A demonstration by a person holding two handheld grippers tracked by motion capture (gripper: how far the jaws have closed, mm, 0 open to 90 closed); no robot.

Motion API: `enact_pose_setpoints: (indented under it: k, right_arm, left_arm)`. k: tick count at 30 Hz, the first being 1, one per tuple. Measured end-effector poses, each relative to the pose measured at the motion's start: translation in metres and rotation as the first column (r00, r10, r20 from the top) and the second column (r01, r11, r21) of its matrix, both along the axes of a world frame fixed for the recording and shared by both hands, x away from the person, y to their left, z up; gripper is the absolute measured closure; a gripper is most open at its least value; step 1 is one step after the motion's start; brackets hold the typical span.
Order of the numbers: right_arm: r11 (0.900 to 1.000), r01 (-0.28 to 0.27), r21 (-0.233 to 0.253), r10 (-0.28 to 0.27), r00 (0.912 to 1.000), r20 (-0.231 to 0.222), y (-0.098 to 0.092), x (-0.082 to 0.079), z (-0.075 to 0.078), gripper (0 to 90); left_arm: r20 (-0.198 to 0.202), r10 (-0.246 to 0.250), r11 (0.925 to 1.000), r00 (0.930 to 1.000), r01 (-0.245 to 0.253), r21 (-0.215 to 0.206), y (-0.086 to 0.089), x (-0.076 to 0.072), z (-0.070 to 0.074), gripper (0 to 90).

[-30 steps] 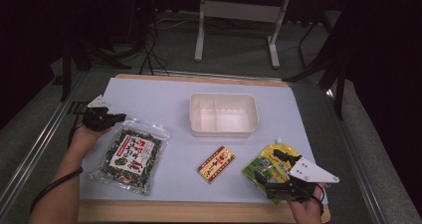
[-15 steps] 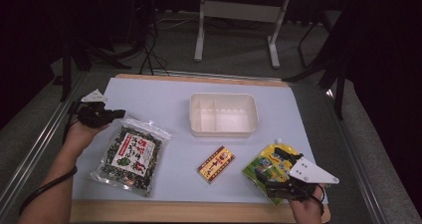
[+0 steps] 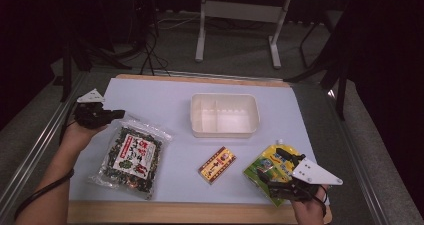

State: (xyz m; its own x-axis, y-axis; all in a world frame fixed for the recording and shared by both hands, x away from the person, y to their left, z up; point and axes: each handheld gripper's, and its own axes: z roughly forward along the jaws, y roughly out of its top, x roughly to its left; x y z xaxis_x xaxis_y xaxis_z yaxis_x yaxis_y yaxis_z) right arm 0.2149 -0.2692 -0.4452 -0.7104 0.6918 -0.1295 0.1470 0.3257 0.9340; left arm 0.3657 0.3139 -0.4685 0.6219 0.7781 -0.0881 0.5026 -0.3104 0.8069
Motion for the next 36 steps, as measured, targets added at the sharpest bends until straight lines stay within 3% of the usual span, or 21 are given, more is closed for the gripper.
enact_pose_setpoints:
  k: [3, 9, 17, 23, 24, 25, 26, 30, 36]
  right_arm:
    - [1.000, -0.009, 0.004, 0.009, 0.9999, 0.012, 0.000, 0.000, 0.001, 13.3]
    - [1.000, -0.024, 0.012, 0.024, 0.9994, -0.025, 0.001, 0.001, 0.002, 11.6]
    - [0.996, -0.078, 0.050, 0.081, 0.9937, -0.078, 0.012, 0.003, 0.010, 9.9]
    - [0.989, -0.141, 0.036, 0.143, 0.9883, -0.052, 0.031, 0.004, 0.015, 9.6]
    - [0.987, -0.158, 0.036, 0.160, 0.9856, -0.055, 0.036, 0.006, 0.016, 9.6]
    - [0.981, -0.191, 0.048, 0.193, 0.9793, -0.060, 0.047, 0.011, 0.019, 9.7]
    - [0.977, -0.204, 0.055, 0.207, 0.9758, -0.069, 0.052, 0.014, 0.021, 9.7]
    - [0.968, -0.241, 0.066, 0.245, 0.9675, -0.064, 0.072, 0.022, 0.026, 10.1]
    - [0.949, -0.309, 0.071, 0.314, 0.9466, -0.075, 0.107, 0.035, 0.030, 10.1]
  left_arm:
    - [0.044, -0.013, 0.9986, 0.9989, 0.015, -0.051, 0.002, -0.007, 0.008, 90.0]
    - [0.122, -0.042, 0.9924, 0.9916, 0.056, -0.110, -0.001, -0.022, 0.024, 90.0]
    - [0.179, -0.073, 0.9820, 0.9811, 0.102, -0.159, -0.003, -0.036, 0.038, 90.0]
    - [0.206, -0.093, 0.9719, 0.9740, 0.134, -0.194, -0.003, -0.044, 0.044, 90.0]
    - [0.206, -0.093, 0.9719, 0.9740, 0.134, -0.194, -0.003, -0.044, 0.044, 90.0]
    - [0.227, -0.108, 0.9649, 0.9679, 0.157, -0.210, -0.006, -0.050, 0.050, 90.0]
    - [0.235, -0.115, 0.9630, 0.9652, 0.166, -0.212, -0.007, -0.053, 0.052, 90.0]
    - [0.260, -0.147, 0.9548, 0.9544, 0.205, -0.215, -0.013, -0.060, 0.061, 90.0]
    - [0.288, -0.188, 0.9425, 0.9391, 0.255, -0.216, -0.021, -0.069, 0.072, 90.0]
